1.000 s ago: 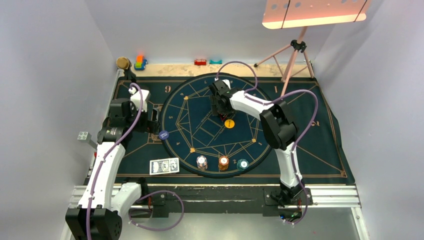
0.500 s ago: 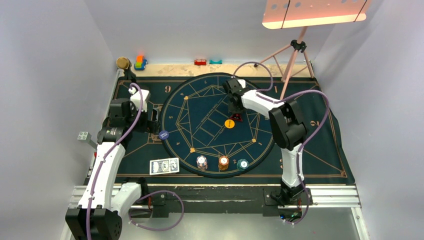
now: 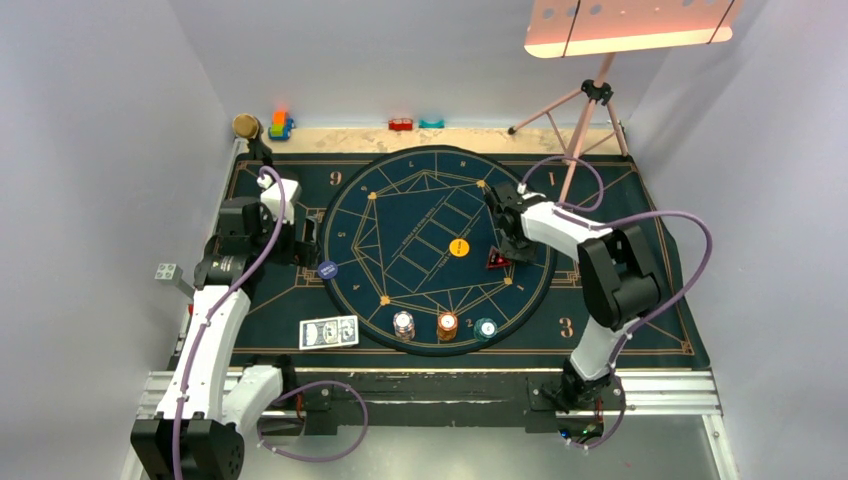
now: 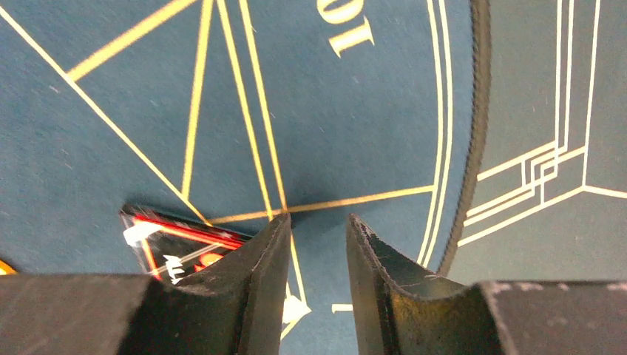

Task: Distribute texas hold em gaming equipment

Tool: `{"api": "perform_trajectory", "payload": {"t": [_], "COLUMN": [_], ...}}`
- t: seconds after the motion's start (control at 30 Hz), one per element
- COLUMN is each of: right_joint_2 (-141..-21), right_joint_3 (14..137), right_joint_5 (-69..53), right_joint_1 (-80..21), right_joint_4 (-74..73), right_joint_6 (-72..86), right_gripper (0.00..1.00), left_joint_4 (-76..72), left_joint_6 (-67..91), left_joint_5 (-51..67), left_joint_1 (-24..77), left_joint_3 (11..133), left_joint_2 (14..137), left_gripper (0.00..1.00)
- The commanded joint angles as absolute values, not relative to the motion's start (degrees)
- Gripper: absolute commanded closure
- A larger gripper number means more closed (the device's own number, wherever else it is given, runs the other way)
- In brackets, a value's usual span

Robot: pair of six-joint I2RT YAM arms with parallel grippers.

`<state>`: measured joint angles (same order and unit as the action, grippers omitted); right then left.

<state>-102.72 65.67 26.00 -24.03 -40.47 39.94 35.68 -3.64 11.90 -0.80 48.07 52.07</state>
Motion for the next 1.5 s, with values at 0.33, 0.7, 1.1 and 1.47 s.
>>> {"api": "perform_trajectory", "payload": {"t": [0.33,0.7,1.1,1.47], "right_joint_2": [-90.68,-101.4,-103.62,-97.56], "right_joint_3": [65.13,69.79,65.32,57.77], "right_joint_5": [27.89,25.98,27.7,28.22], "right_joint_1": [-26.52,-31.73,-30.3,-26.76], "right_joint_4": [-41.63,-37.75,-36.67,-42.13], "right_joint_6": [38.63,34.82,37.51,45.59], "right_gripper": [0.34,0.18,0.31,0.49], "left_joint_4": [35.54,35.48,35.48,35.8], "left_joint_6": [-3.86,-4.13,-4.3,-4.63], "left_joint_5": [14.13,13.95,13.83,13.89], "left_joint_1": [-1.32,-1.27,-1.31,-1.32], "left_joint_3": [48.79,48.78,48.83,48.79], "left_joint_2": [50.71,50.92,50.88,50.87], "left_gripper": [0.0,0.0,0.0,0.0]}}
